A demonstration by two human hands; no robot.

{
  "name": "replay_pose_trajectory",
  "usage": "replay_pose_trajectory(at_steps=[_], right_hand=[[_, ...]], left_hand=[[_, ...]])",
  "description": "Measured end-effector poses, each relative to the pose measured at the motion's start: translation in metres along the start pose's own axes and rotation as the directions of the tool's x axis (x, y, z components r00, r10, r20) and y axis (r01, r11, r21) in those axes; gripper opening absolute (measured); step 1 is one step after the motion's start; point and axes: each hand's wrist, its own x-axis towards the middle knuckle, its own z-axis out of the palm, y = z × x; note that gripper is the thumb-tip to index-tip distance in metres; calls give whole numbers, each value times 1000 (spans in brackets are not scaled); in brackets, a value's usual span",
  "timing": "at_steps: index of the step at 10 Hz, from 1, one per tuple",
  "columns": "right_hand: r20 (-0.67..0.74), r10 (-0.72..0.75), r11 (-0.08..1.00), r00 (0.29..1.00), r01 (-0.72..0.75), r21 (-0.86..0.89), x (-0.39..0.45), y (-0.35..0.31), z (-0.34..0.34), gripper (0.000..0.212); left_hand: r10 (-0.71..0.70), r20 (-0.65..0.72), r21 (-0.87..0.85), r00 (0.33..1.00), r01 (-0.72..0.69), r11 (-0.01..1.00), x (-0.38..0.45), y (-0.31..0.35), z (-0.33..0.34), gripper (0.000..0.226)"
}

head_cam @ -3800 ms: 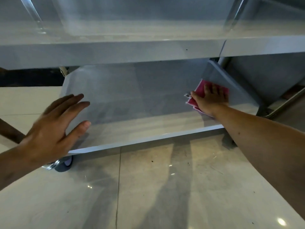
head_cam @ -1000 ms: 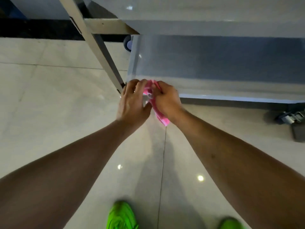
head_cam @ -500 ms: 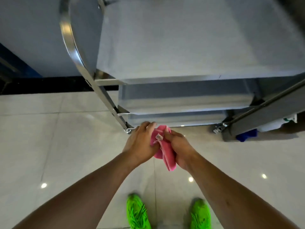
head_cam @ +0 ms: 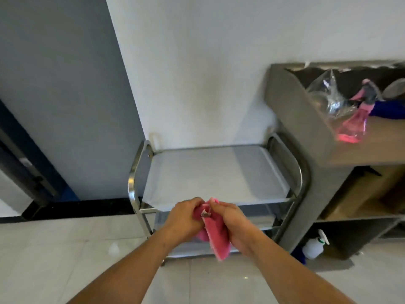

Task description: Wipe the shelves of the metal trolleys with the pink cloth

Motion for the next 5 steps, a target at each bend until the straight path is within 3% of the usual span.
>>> replay_pose_trajectory(at_steps=[1,2,5], right_hand=[[-13,-119,992,993,118,-45,-42,-45,-2,28],[-9,-264,954,965,259,-153,-92,-85,0,27],[69,-573,683,817,522,-511,-246,-174,10,18]], left_hand=[[-20,-87,-63,996,15,998,-7,51,-31,6],[-41,-159,-170,987,14,985,-19,99,-62,14],[122,-273,-249,954,-193,949,-64,201,-155,10]])
